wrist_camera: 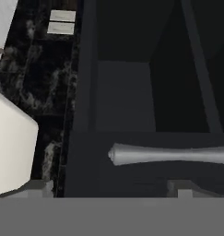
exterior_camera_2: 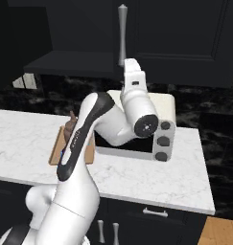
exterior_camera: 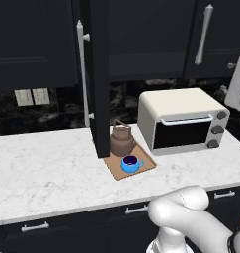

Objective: Pick the kettle from the counter and place it on the tray. Then pick the mug from the cabinet and place it on the tray. Then close the cabinet doors.

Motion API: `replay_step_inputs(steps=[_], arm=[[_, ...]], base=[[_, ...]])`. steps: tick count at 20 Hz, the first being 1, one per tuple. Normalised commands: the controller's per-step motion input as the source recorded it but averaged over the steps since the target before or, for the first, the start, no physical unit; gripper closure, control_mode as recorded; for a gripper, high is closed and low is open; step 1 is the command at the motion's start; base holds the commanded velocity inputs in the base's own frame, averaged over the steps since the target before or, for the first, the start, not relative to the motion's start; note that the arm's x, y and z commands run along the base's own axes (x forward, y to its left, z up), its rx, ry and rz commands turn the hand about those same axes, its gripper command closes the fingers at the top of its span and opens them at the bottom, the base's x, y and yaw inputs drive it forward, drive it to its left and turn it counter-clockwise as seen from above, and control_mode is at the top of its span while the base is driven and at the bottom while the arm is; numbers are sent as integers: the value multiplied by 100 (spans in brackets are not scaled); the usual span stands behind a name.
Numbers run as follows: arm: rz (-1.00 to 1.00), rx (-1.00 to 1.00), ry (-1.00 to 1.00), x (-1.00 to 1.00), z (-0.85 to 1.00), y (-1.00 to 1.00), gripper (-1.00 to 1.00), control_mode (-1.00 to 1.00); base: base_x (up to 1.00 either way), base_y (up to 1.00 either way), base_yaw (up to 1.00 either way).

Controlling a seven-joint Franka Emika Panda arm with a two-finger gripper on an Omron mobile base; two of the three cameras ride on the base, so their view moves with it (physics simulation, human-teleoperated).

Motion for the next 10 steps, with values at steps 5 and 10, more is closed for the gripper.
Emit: replay_step_inputs(steps=[5, 10], arm=[[0, -21, -2, -90, -5, 82, -100, -100], [0, -34, 2, -55, -39, 99, -100, -100]], base=[[0, 0, 0], [0, 0, 0]])
